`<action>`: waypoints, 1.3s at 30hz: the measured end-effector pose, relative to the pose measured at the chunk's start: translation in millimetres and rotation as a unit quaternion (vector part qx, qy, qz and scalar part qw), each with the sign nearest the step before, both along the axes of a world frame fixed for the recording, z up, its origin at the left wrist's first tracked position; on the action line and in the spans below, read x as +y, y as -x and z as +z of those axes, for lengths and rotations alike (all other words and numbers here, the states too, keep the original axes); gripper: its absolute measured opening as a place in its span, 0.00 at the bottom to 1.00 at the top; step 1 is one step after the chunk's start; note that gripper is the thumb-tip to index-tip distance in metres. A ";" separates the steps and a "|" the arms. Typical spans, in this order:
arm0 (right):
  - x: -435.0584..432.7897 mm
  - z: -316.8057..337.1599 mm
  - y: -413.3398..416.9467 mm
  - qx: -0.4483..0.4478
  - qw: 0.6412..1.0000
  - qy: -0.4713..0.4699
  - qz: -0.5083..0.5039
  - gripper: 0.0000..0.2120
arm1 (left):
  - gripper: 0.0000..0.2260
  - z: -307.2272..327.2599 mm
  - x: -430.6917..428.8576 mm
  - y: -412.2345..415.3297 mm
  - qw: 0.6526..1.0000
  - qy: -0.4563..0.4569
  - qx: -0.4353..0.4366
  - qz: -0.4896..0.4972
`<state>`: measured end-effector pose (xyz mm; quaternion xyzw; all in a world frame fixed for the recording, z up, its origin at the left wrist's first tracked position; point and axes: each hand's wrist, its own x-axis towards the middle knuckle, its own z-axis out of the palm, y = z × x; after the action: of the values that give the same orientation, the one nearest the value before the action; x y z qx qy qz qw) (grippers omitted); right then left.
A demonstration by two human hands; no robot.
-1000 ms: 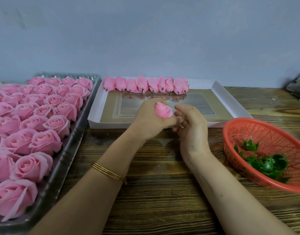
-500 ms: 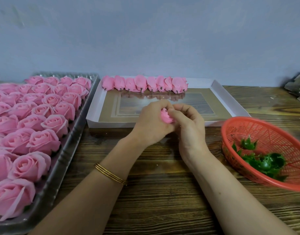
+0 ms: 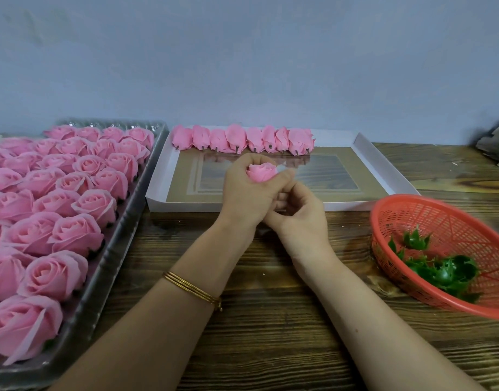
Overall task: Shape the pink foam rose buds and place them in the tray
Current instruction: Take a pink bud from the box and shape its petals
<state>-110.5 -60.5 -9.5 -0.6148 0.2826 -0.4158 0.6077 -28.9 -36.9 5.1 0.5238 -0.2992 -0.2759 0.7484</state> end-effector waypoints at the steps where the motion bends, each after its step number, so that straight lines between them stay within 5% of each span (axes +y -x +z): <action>1: 0.3 -0.3 -0.4 0.004 1.000 0.009 -0.004 0.16 | 0.13 0.1 0.3 0.7 1.000 0.004 0.009 -0.006; 9: 0.1 -0.2 0.1 -0.033 0.999 -0.019 -0.012 0.12 | 0.11 -1.4 1.2 -7.7 0.999 -0.014 -0.005 -0.044; 21: -4.0 0.0 2.7 -0.074 0.978 -0.160 0.110 0.06 | 0.05 6.5 5.1 -13.5 0.994 -0.047 -0.027 -0.096; 30: -1.9 -0.9 1.7 -0.061 0.991 -0.104 0.049 0.12 | 0.07 0.1 0.3 -10.8 0.999 -0.032 -0.012 -0.027; 35: -2.0 -0.3 3.4 -0.045 0.995 -0.084 0.044 0.09 | 0.08 0.4 2.4 -13.9 0.997 -0.037 -0.025 -0.062; 39: -3.0 1.6 4.6 -0.065 0.981 -0.153 0.096 0.09 | 0.10 4.0 6.3 -16.8 0.992 -0.038 -0.020 -0.119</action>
<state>-115.1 -63.5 -7.9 -0.5103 0.2426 -0.3461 0.7489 -12.1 -30.6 9.1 0.5181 -0.3635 -0.3632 0.6838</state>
